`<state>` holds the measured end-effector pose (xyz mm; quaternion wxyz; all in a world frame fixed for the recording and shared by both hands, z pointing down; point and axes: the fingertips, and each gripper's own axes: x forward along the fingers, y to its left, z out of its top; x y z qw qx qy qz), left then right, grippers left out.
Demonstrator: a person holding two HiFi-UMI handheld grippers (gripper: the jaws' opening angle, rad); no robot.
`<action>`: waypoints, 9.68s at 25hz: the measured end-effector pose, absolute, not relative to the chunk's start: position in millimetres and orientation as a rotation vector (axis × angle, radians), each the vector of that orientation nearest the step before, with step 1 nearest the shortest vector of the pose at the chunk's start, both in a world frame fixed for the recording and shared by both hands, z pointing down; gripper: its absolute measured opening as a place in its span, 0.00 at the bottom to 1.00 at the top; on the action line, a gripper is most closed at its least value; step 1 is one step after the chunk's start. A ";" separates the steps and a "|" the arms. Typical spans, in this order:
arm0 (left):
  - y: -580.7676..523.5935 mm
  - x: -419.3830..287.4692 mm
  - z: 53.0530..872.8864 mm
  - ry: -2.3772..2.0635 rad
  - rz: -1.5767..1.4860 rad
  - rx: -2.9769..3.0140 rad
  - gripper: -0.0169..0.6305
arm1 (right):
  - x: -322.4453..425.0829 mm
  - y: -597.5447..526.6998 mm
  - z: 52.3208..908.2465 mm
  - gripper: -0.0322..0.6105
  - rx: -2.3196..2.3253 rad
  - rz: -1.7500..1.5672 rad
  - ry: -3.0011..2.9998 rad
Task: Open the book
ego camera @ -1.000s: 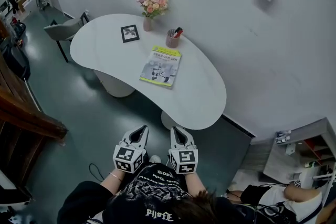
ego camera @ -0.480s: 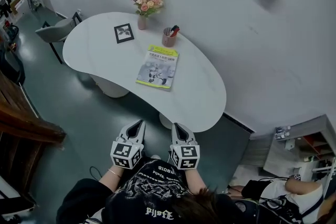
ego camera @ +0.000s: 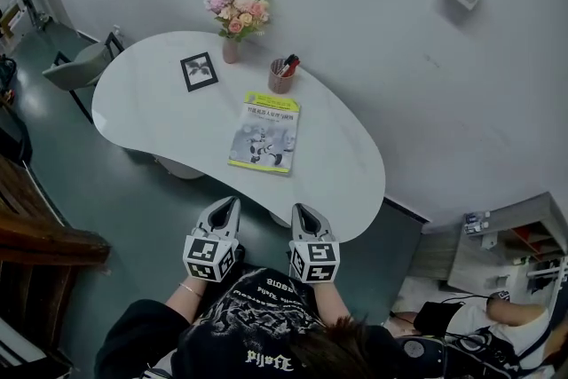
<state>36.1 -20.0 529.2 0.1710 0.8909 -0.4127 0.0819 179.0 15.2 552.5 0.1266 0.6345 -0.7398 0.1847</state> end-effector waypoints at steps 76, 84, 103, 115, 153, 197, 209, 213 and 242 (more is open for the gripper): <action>-183.4 -25.0 549.2 -1.139 0.277 2.422 0.06 | 198.9 -124.7 626.2 0.10 2.001 0.957 -1.544; -176.8 -26.7 548.3 -1.113 0.269 2.426 0.06 | 196.6 -125.4 618.9 0.10 1.996 0.892 -1.541; -173.5 -23.7 545.1 -1.104 0.268 2.437 0.06 | 174.7 -137.4 593.2 0.09 1.983 0.843 -1.675; -174.1 -33.2 547.6 -1.139 0.272 2.414 0.06 | 151.8 -148.8 580.9 0.09 1.941 0.833 -1.783; -184.7 -96.5 547.6 -1.292 0.250 2.357 0.06 | 35.5 -194.4 556.7 0.09 1.630 0.673 -2.097; -195.9 -179.0 560.0 -1.467 0.240 2.228 0.06 | -89.9 -223.3 580.3 0.09 1.308 0.671 -2.252; -195.9 -185.1 560.6 -1.470 0.255 2.228 0.06 | -108.8 -232.3 597.9 0.09 1.281 0.729 -2.230; -196.9 -188.3 561.8 -1.471 0.257 2.223 0.06 | -114.0 -235.2 605.2 0.09 1.269 0.755 -2.216; -201.6 -194.0 561.0 -1.452 0.264 2.236 0.06 | -137.3 -238.4 626.3 0.24 1.200 0.952 -2.253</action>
